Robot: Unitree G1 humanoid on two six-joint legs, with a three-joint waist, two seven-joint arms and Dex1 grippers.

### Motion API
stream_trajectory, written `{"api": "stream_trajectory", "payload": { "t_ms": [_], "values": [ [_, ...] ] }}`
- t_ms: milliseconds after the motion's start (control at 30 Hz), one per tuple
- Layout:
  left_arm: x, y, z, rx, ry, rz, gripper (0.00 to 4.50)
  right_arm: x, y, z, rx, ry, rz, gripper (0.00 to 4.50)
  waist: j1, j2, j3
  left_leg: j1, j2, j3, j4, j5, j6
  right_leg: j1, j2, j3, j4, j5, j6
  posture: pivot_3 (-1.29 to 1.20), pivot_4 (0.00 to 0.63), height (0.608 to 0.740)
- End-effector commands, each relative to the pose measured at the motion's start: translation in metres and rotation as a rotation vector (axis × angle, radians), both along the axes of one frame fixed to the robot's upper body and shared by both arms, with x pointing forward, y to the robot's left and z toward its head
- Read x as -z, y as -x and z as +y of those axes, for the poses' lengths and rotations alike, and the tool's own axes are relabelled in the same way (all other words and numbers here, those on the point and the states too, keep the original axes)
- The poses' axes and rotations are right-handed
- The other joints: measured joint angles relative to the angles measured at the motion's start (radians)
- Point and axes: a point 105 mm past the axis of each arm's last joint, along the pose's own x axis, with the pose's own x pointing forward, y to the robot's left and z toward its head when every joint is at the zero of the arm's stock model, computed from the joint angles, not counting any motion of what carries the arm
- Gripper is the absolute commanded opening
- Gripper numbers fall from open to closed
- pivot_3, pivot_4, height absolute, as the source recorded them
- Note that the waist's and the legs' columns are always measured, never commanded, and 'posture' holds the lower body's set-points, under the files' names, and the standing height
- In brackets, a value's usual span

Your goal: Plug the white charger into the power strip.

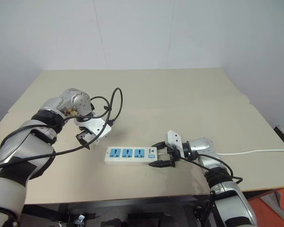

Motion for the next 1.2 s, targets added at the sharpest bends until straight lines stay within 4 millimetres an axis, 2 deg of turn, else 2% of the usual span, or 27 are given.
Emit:
{"api": "stream_trajectory", "payload": {
  "t_ms": [33,267,400,667,867,1000,1067,1200],
  "values": [
    [-0.004,-0.002,0.002,0.007,0.005,-0.019,4.50,0.023,0.004,-0.002,0.030,0.072,0.070,3.42,0.000,0.000,0.000,0.000,0.000,0.000,0.000,0.000,0.000,0.000,0.000,0.000,0.000,0.000,0.000,0.00,0.150,0.740],
    [-0.001,0.001,0.000,0.007,0.018,0.006,4.50,0.023,0.003,-0.002,0.034,0.071,0.072,3.42,0.000,0.000,0.000,0.000,0.000,0.000,0.000,0.000,0.000,0.000,0.000,0.000,0.000,0.000,0.000,0.00,0.150,0.740],
    [0.003,-0.002,0.004,0.023,-0.031,-0.020,3.58,0.023,0.004,-0.002,0.037,0.067,0.078,3.42,0.000,0.000,0.000,0.000,0.000,0.000,0.000,0.000,0.000,0.000,0.000,0.000,0.000,0.000,0.000,0.00,0.150,0.740],
    [0.011,-0.006,0.006,0.024,-0.062,-0.049,0.99,0.023,0.003,-0.005,0.056,0.063,0.072,3.42,0.000,0.000,-0.001,0.000,0.000,0.000,0.000,0.000,0.000,0.000,0.000,0.000,0.000,0.000,0.000,0.00,0.150,0.740],
    [0.012,-0.007,0.003,0.015,-0.035,-0.056,0.99,0.022,0.002,-0.007,0.064,0.068,0.066,3.42,0.001,0.000,-0.001,0.003,0.000,0.000,0.000,0.000,0.000,0.002,0.000,0.000,0.000,0.000,0.000,0.00,0.150,0.740],
    [0.000,-0.005,-0.011,0.025,0.095,-0.042,0.99,0.022,0.002,-0.008,0.061,0.074,0.064,3.42,0.001,0.000,-0.002,0.002,0.000,0.000,0.000,0.000,0.000,0.002,0.000,0.000,0.000,0.000,0.000,0.00,0.150,0.740],
    [-0.015,-0.004,-0.018,0.019,0.184,-0.043,0.99,0.021,0.002,-0.008,0.058,0.077,0.059,3.42,0.001,0.000,-0.002,0.001,0.000,0.000,0.000,0.000,0.000,0.001,0.000,0.000,0.001,0.000,0.000,0.00,0.150,0.740],
    [-0.065,-0.006,-0.027,-0.008,0.440,-0.122,0.99,0.019,0.000,-0.007,0.054,0.074,0.047,3.42,-0.001,0.000,-0.001,0.000,0.000,0.000,0.000,0.000,0.000,0.000,0.000,0.000,0.001,0.000,0.000,0.00,0.150,0.740]
  ]
}}
